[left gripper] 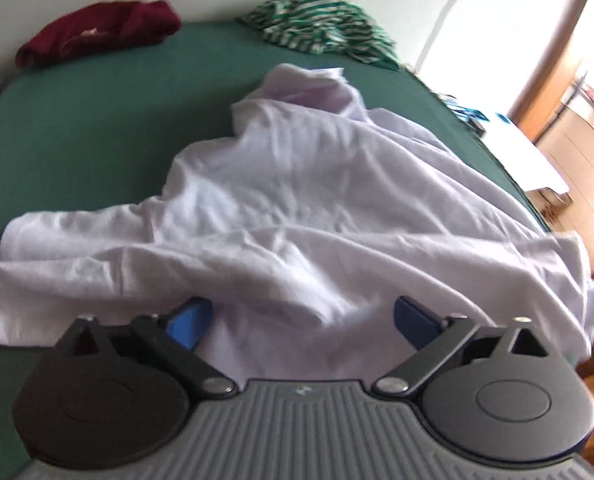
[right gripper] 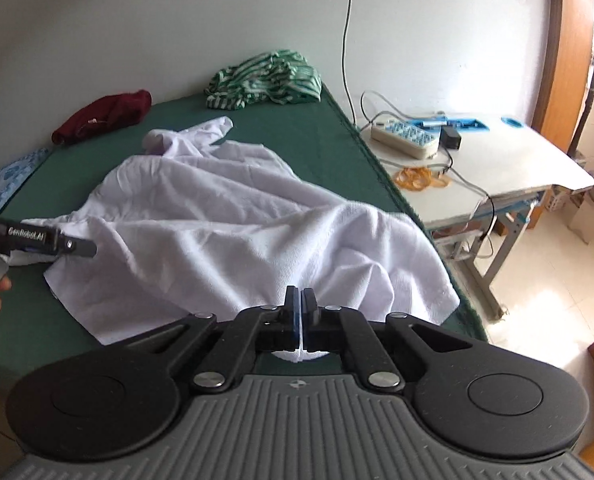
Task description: Fold clothes
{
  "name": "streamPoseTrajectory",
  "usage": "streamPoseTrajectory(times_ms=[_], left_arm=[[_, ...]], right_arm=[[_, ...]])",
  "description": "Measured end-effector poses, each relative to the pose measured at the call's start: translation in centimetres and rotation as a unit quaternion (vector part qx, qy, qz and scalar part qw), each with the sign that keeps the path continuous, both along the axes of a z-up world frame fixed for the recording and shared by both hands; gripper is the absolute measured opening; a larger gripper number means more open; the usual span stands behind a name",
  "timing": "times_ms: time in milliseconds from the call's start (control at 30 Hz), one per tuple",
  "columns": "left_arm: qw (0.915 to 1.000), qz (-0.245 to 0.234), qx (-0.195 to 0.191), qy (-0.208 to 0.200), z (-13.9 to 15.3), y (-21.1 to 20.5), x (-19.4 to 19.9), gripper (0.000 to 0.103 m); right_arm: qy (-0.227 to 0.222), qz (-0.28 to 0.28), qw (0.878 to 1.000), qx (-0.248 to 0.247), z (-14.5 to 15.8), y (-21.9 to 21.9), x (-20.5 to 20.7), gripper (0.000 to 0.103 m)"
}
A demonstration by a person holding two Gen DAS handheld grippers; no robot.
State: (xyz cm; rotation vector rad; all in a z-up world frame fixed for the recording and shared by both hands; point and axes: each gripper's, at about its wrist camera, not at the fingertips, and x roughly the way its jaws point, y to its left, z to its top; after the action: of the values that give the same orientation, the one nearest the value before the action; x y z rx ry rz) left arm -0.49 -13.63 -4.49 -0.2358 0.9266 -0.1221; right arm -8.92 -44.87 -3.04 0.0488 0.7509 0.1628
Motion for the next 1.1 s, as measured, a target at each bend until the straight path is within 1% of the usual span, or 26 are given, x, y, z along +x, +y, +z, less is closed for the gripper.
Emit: streamPoseTrajectory(times_ms=[33, 67, 100, 167, 200, 267, 300, 367, 400, 433, 500, 533, 567, 600, 633, 700, 767, 833, 900, 967, 1000, 1067, 1100], left_arm=[[1.0, 0.005, -0.008, 0.002, 0.1, 0.3, 0.4, 0.066], [0.9999, 0.009, -0.004, 0.002, 0.1, 0.5, 0.8, 0.035], [0.9999, 0.01, 0.008, 0.005, 0.2, 0.7, 1.3, 0.015], [0.9997, 0.013, 0.02, 0.004, 0.4, 1.0, 1.5, 0.013], [0.9996, 0.014, 0.025, -0.004, 0.8, 1.1, 1.0, 0.012], [0.9989, 0.013, 0.038, -0.023, 2.0, 1.2, -0.5, 0.01], [0.9984, 0.011, 0.043, -0.034, 2.7, 1.3, -1.4, 0.01], [0.9976, -0.001, 0.039, -0.058, 4.5, 1.8, -4.1, 0.01], [0.997, -0.009, 0.037, -0.068, 5.4, 2.1, -5.4, 0.01], [0.9963, -0.011, 0.04, -0.075, 6.0, 2.4, -6.6, 0.01], [0.9947, -0.013, 0.048, -0.091, 7.1, 3.1, -9.0, 0.01], [0.9944, -0.004, 0.044, -0.096, 7.6, 3.6, -9.8, 0.01], [0.994, 0.006, 0.04, -0.101, 8.1, 4.1, -10.6, 0.01], [0.9935, 0.016, 0.036, -0.107, 8.6, 4.6, -11.4, 0.009], [0.9929, 0.026, 0.031, -0.112, 9.2, 5.1, -12.2, 0.009], [0.9888, 0.044, 0.035, -0.138, 10.9, 5.6, -13.8, 0.009], [0.9839, 0.055, 0.048, -0.164, 13.1, 5.8, -15.5, 0.009], [0.9771, 0.057, 0.061, -0.196, 15.5, 5.8, -17.8, 0.009], [0.9731, 0.053, 0.073, -0.212, 17.2, 5.7, -20.1, 0.009], [0.969, 0.049, 0.084, -0.227, 18.8, 5.5, -22.4, 0.009], [0.9687, 0.053, 0.085, -0.227, 19.0, 5.6, -23.4, 0.009], [0.9709, 0.076, 0.079, -0.213, 18.2, 6.3, -24.6, 0.009], [0.9739, 0.092, 0.074, -0.194, 17.2, 6.9, -24.6, 0.009]], right_arm=[[0.006, -0.007, 1.0, 0.009, -0.2, -0.2, 0.0, 0.011], [0.011, -0.015, 1.0, 0.021, -0.4, -0.4, -0.1, 0.022], [0.017, -0.024, 0.999, 0.032, -0.5, -0.7, -0.1, 0.031], [0.028, -0.044, 0.998, 0.043, -0.9, -1.0, 0.1, 0.068], [0.032, -0.053, 0.997, 0.044, -1.0, -1.2, 0.4, 0.073], [0.038, -0.074, 0.996, 0.046, -1.4, -1.5, 1.0, 0.074], [0.045, -0.081, 0.994, 0.054, -1.7, -1.6, 1.4, 0.074], [0.066, -0.093, 0.99, 0.082, -2.4, -2.0, 2.4, 0.074], [0.076, -0.101, 0.987, 0.1, -3.0, -2.1, 2.8, 0.074], [0.085, -0.109, 0.983, 0.117, -3.6, -2.2, 3.3, 0.071], [0.102, -0.12, 0.976, 0.153, -4.5, -2.4, 4.2, 0.049], [0.107, -0.118, 0.972, 0.172, -4.6, -2.4, 4.6, 0.021], [0.111, -0.115, 0.968, 0.191, -4.8, -2.5, 5.1, 0.003], [0.104, -0.107, 0.968, 0.202, -4.2, -2.4, 5.2, 0.003], [0.083, -0.091, 0.972, 0.202, -2.9, -2.1, 5.1, 0.003], [0.042, -0.06, 0.977, 0.203, -0.4, -1.5, 4.8, 0.002], [0.0, -0.028, 0.979, 0.203, 2.2, -0.9, 4.5, 0.002], [-0.041, 0.004, 0.978, 0.202, 4.8, -0.3, 4.2, 0.002], [-0.08, 0.038, 0.98, 0.176, 7.0, 0.1, 3.3, 0.002], [-0.085, 0.067, 0.981, 0.163, 8.1, -0.2, 2.5, 0.002], [-0.072, 0.077, 0.98, 0.166, 8.1, -0.5, 2.4, 0.002], [-0.038, 0.093, 0.978, 0.18, 7.4, -1.1, 2.2, 0.002], [-0.021, 0.09, 0.979, 0.179, 6.7, -1.1, 2.4, 0.002]])
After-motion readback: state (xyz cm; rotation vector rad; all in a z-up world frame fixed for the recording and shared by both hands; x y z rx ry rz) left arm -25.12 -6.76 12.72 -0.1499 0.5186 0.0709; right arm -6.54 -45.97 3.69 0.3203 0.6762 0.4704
